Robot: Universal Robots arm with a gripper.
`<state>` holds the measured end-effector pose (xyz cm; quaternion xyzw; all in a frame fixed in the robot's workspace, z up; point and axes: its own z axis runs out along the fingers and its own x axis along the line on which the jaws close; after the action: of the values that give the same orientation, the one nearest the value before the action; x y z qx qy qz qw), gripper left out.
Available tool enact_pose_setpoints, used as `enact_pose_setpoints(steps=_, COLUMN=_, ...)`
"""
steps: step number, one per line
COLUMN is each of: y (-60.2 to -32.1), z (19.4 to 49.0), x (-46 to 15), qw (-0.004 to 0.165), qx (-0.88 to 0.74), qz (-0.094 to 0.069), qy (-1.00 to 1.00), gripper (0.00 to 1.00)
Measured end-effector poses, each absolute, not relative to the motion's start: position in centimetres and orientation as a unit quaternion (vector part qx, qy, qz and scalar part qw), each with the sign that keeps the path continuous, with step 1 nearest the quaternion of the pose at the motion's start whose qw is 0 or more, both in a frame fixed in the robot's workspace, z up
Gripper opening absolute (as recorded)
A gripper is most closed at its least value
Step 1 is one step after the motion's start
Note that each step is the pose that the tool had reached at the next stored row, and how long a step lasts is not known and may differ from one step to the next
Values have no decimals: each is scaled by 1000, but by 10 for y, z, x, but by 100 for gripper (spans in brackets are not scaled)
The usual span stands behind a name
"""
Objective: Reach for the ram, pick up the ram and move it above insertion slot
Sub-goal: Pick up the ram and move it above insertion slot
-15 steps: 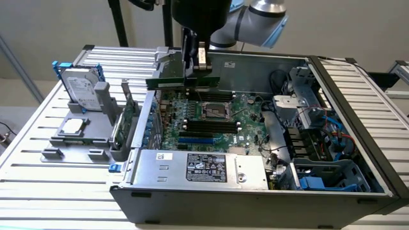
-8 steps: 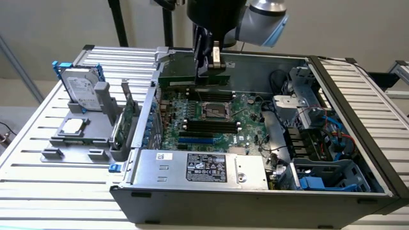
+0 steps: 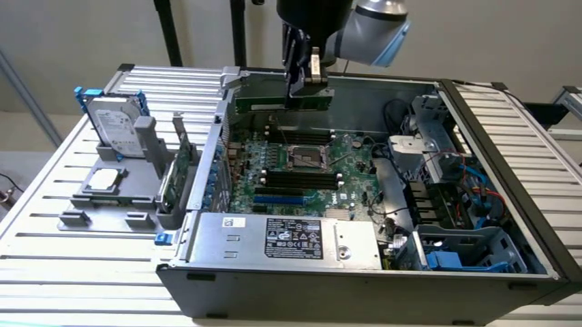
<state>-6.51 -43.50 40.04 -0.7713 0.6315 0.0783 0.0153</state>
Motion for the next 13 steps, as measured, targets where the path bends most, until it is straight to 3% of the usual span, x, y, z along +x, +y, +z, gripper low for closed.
enact_pose_setpoints(steps=13, y=-426, z=398, x=-54, qw=17, qx=-755, qz=78, qy=651, gripper=13)
